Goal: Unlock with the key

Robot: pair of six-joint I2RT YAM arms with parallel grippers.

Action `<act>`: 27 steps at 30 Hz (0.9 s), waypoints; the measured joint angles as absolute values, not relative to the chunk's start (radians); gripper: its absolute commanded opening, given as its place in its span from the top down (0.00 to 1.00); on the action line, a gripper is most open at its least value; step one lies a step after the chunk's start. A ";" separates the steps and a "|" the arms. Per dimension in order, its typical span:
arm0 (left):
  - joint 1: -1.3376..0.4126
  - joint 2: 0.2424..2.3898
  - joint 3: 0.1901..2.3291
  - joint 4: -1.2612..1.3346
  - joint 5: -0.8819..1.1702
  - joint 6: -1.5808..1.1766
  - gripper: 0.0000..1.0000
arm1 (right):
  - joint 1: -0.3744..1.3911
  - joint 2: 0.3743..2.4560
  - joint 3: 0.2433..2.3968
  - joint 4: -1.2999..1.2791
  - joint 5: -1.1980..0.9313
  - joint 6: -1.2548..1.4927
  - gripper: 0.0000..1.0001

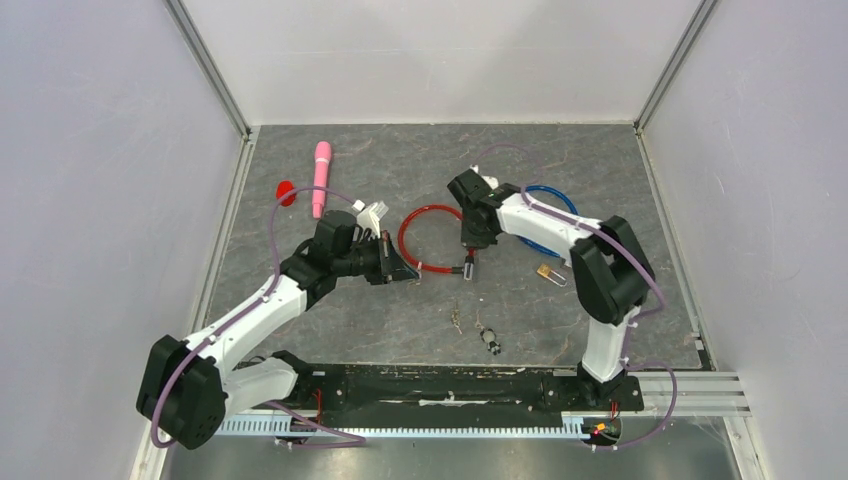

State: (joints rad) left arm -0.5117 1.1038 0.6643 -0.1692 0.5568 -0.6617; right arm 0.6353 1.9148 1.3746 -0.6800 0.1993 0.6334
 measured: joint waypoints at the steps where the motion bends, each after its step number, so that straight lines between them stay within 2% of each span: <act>1: -0.512 1.106 0.664 -0.162 0.561 -0.667 0.98 | 0.631 1.883 1.370 -0.682 0.206 0.652 1.00; 10: -0.540 1.177 0.664 -0.035 0.616 -0.738 0.98 | 0.605 1.612 1.248 -0.611 0.207 0.805 1.00; 18: -0.583 1.240 0.645 0.109 0.651 -0.822 0.98 | 0.604 1.583 1.099 -0.504 0.127 0.907 1.00; 27: -0.590 1.286 0.616 0.217 0.682 -0.885 0.98 | 0.557 1.496 1.082 -0.455 0.060 0.973 1.00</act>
